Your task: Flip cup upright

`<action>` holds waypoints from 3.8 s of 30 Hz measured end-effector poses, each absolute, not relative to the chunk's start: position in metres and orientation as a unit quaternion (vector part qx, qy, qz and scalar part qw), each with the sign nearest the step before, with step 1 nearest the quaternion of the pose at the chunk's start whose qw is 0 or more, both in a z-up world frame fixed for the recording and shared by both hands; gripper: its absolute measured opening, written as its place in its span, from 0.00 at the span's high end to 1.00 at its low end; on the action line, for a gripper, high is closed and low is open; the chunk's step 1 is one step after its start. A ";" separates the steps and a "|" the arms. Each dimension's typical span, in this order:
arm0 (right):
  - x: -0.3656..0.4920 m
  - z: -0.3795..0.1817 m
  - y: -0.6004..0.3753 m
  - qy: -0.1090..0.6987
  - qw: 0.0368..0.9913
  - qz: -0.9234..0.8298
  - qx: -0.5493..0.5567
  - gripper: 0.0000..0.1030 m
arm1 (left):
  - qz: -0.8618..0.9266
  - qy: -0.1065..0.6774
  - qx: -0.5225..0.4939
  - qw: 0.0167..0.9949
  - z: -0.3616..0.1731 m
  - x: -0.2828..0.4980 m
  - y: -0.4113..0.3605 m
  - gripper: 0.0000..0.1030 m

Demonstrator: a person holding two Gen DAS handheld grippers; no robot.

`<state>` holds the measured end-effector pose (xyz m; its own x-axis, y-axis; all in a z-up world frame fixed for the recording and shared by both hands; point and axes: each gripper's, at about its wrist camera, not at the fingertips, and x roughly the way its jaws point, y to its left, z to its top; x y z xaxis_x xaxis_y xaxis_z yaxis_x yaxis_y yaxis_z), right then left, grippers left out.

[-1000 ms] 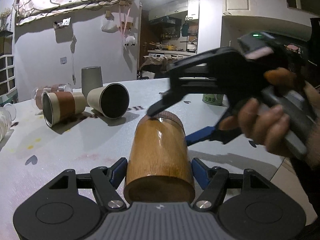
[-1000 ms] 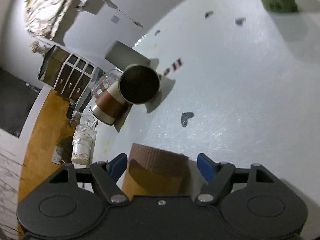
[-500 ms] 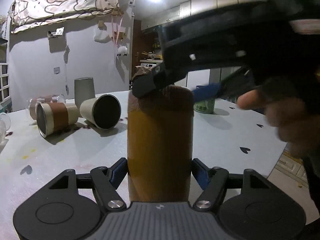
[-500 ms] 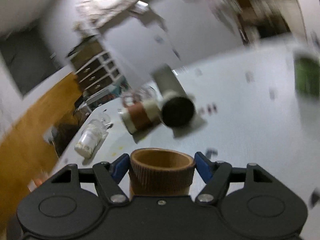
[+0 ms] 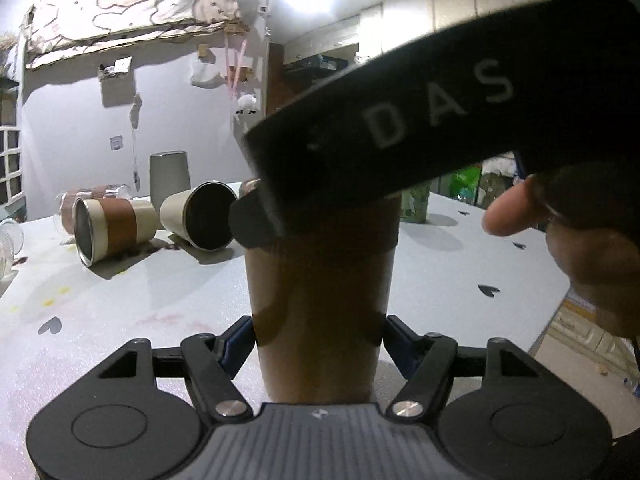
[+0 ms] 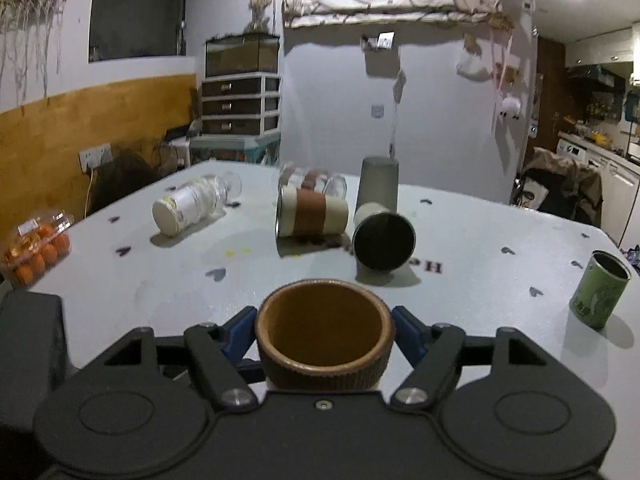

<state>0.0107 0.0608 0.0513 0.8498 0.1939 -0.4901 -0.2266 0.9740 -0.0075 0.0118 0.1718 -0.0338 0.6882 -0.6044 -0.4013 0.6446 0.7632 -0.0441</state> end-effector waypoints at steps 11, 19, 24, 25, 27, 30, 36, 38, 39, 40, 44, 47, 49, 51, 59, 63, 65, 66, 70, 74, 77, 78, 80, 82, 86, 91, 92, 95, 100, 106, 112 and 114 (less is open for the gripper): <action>0.085 0.063 -0.005 0.201 0.979 0.002 -0.016 0.30 | -0.311 0.179 0.028 0.933 -0.027 0.013 0.191 0.00; 0.160 0.061 -0.072 0.180 0.974 -0.141 -0.005 0.30 | -0.313 0.170 0.037 0.934 -0.027 0.010 0.190 0.00; 0.193 0.046 -0.101 0.205 0.962 -0.177 0.015 0.30 | -0.313 0.170 0.037 0.934 -0.027 0.011 0.190 0.00; 0.198 0.043 -0.106 0.210 0.960 -0.182 0.021 0.30 | -0.313 0.170 0.038 0.934 -0.027 0.011 0.190 0.00; 0.204 0.035 -0.113 0.219 0.957 -0.189 0.028 0.30 | -0.312 0.170 0.037 0.934 -0.027 0.011 0.191 0.00; 0.204 0.028 -0.116 0.206 0.959 -0.194 0.031 0.30 | -0.311 0.172 0.034 0.934 -0.028 0.011 0.192 0.00; 0.192 0.026 -0.116 0.188 0.962 -0.194 0.038 0.17 | -0.301 0.172 0.030 0.937 -0.025 0.014 0.193 0.00; 0.179 0.031 -0.116 0.178 0.965 -0.185 0.052 0.05 | -0.300 0.171 0.028 0.938 -0.024 0.014 0.194 0.00; 0.172 0.033 -0.115 0.172 0.967 -0.181 0.058 0.05 | -0.299 0.171 0.028 0.938 -0.024 0.014 0.194 0.00; 0.162 0.037 -0.113 0.164 0.969 -0.175 0.063 0.04 | -0.299 0.170 0.029 0.939 -0.023 0.015 0.194 0.00; 0.120 0.041 -0.099 0.149 0.976 -0.150 0.057 0.02 | -0.293 0.168 0.029 0.941 -0.021 0.016 0.194 0.00; 0.084 0.042 -0.085 0.136 0.980 -0.137 0.045 0.02 | -0.288 0.163 0.027 0.943 -0.018 0.017 0.194 0.00; 0.058 0.038 -0.076 0.131 0.981 -0.135 0.046 0.02 | -0.284 0.161 0.025 0.945 -0.017 0.018 0.195 0.00; 0.034 0.036 -0.070 0.124 0.982 -0.129 0.053 0.02 | -0.281 0.161 0.025 0.946 -0.015 0.018 0.195 0.00; -0.028 0.010 -0.049 0.130 0.980 -0.139 0.058 0.02 | -0.268 0.156 0.020 0.951 -0.011 0.018 0.199 0.00; -0.048 -0.003 -0.041 0.133 0.977 -0.157 0.052 0.02 | -0.259 0.156 0.017 0.953 -0.010 0.019 0.201 0.00; -0.060 -0.009 -0.038 0.133 0.975 -0.168 0.051 0.02 | -0.253 0.155 0.021 0.955 -0.010 0.018 0.201 0.00; -0.063 -0.011 -0.038 0.135 0.975 -0.170 0.052 0.02 | -0.251 0.154 0.023 0.955 -0.010 0.017 0.201 0.00; -0.069 -0.016 -0.038 0.139 0.974 -0.172 0.052 0.02 | -0.241 0.155 0.022 0.958 -0.012 0.015 0.201 0.00; -0.073 -0.019 -0.033 0.134 0.977 -0.162 0.045 0.02 | -0.229 0.159 0.023 0.960 -0.014 0.016 0.202 0.00; -0.075 -0.020 -0.032 0.134 0.977 -0.160 0.047 0.02 | -0.225 0.158 0.023 0.961 -0.014 0.015 0.203 0.00; -0.075 -0.021 -0.032 0.134 0.977 -0.159 0.047 0.02 | -0.225 0.157 0.023 0.961 -0.013 0.015 0.204 0.00; -0.075 -0.020 -0.032 0.136 0.976 -0.161 0.048 0.02 | -0.223 0.154 0.022 0.962 -0.012 0.014 0.205 0.00; -0.075 -0.019 -0.032 0.135 0.977 -0.161 0.048 0.02 | -0.223 0.154 0.021 0.962 -0.012 0.014 0.205 0.00; -0.074 -0.020 -0.030 0.135 0.977 -0.157 0.040 0.02 | -0.224 0.155 0.021 0.962 -0.012 0.014 0.205 0.00; -0.075 -0.020 -0.029 0.134 0.978 -0.157 0.036 0.02 | -0.227 0.156 0.022 0.961 -0.013 0.014 0.203 0.00; -0.075 -0.020 -0.029 0.134 0.978 -0.157 0.036 0.02 | -0.226 0.157 0.022 0.961 -0.014 0.015 0.203 0.00; -0.075 -0.019 -0.029 0.134 0.978 -0.156 0.036 0.02 | -0.225 0.157 0.022 0.961 -0.014 0.015 0.203 0.00; -0.075 -0.019 -0.029 0.135 0.978 -0.157 0.037 0.02 | -0.226 0.157 0.023 0.961 -0.015 0.015 0.202 0.00; -0.075 -0.019 -0.029 0.134 0.978 -0.158 0.035 0.02 | -0.226 0.157 0.022 0.961 -0.014 0.015 0.203 0.00; -0.075 -0.019 -0.029 0.135 0.978 -0.157 0.036 0.02 | -0.226 0.157 0.022 0.961 -0.014 0.015 0.203 0.00; -0.075 -0.019 -0.029 0.135 0.978 -0.157 0.036 0.02 | -0.226 0.157 0.022 0.961 -0.014 0.015 0.203 0.00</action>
<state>-0.0750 -0.0289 -0.0189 0.9143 -0.2979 -0.2745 0.3173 0.9479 0.0281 0.0151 0.2025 -0.0140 0.8490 -0.4268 -0.3115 0.4407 0.8972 -0.0282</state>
